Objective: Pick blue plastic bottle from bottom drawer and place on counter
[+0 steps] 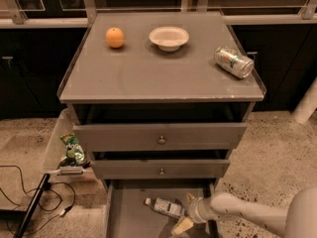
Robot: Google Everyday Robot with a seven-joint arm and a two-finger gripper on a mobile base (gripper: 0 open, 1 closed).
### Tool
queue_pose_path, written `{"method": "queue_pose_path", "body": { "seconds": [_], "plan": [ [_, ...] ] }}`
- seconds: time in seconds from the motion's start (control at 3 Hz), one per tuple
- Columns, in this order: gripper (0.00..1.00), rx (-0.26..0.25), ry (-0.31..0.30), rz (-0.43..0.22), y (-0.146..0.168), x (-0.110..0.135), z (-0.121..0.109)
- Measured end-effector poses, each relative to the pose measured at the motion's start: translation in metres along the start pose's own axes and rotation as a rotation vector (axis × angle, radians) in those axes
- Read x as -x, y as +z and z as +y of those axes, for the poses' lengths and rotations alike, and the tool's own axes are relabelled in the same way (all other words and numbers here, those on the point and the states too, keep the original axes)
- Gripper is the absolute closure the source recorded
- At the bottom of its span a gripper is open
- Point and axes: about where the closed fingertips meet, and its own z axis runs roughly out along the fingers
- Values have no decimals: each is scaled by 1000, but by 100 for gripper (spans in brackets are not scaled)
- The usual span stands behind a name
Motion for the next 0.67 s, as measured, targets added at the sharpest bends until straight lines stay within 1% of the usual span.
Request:
{"method": "queue_pose_path", "body": {
  "seconds": [0.33,0.67],
  "plan": [
    [0,-25,-18,-66,29,-13,-7],
    [0,-40,-68,-119,51,-17,-15]
  ]
}}
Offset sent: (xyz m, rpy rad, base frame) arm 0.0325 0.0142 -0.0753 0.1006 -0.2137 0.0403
